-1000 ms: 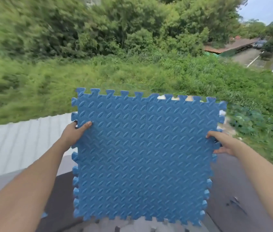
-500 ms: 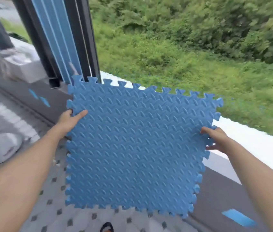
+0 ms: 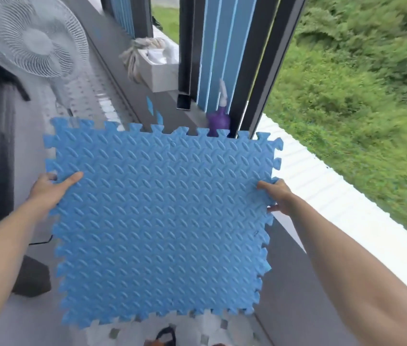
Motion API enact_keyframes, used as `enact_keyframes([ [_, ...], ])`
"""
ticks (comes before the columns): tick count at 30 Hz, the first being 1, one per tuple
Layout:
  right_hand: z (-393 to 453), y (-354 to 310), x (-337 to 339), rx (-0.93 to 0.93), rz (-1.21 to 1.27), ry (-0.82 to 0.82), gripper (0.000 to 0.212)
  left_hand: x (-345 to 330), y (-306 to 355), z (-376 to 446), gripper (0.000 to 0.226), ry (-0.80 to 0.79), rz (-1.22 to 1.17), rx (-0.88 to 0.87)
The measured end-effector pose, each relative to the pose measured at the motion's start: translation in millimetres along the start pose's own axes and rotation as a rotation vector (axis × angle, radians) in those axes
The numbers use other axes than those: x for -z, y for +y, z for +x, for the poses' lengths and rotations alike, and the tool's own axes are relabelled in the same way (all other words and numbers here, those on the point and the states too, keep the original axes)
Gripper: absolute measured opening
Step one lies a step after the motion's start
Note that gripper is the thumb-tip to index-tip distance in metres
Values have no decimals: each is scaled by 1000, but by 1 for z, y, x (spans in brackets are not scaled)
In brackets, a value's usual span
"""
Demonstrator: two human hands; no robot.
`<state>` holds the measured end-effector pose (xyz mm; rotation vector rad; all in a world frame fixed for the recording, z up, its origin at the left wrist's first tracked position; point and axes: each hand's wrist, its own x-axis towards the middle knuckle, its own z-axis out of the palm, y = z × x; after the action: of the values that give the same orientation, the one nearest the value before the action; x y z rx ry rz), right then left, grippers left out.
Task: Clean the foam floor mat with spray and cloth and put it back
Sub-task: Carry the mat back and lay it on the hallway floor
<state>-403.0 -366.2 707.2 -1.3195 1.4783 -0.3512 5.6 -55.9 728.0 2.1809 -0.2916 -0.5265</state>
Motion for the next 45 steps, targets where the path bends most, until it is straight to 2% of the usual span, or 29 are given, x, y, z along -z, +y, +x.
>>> enact_keyframes([
  [2,11,-12,-35,5,-33,11,66,14,-15,12,55,58,14,52],
  [5,27,-22,-79,22,-69,6,50,27,-41,24,86,98,14,180],
  [13,118,-7,-172,60,-259,-154,61,7,-135,41,89,200,-16,451],
  [17,180,34,-236,41,-312,-238,64,-26,-219,77,94,232,-8,570],
  [20,234,92,-284,38,-353,-256,55,-66,-286,107,69,190,31,587],
  [22,272,142,-316,19,-395,-274,53,-96,-330,130,62,181,57,568],
  [25,320,213,-360,-15,-454,-282,56,-144,-401,163,49,137,57,517],
  [28,362,272,-400,-24,-510,-264,62,-186,-470,191,17,92,52,495],
  [29,373,287,-409,-29,-517,-257,64,-197,-488,201,17,67,57,492],
  [32,399,325,-436,-21,-522,-246,68,-222,-540,227,54,8,53,504],
  [33,405,335,-443,-8,-528,-239,64,-231,-548,230,54,29,39,499],
  [35,415,352,-458,39,-519,-232,56,-250,-570,242,40,132,41,476],
  [37,426,370,-470,149,-491,-225,61,-269,-581,251,44,243,73,442],
  [40,437,396,-484,370,-548,-214,84,-286,-609,265,75,291,157,416],
  [45,452,428,-497,546,-815,-273,83,-302,-644,274,107,212,401,307],
])
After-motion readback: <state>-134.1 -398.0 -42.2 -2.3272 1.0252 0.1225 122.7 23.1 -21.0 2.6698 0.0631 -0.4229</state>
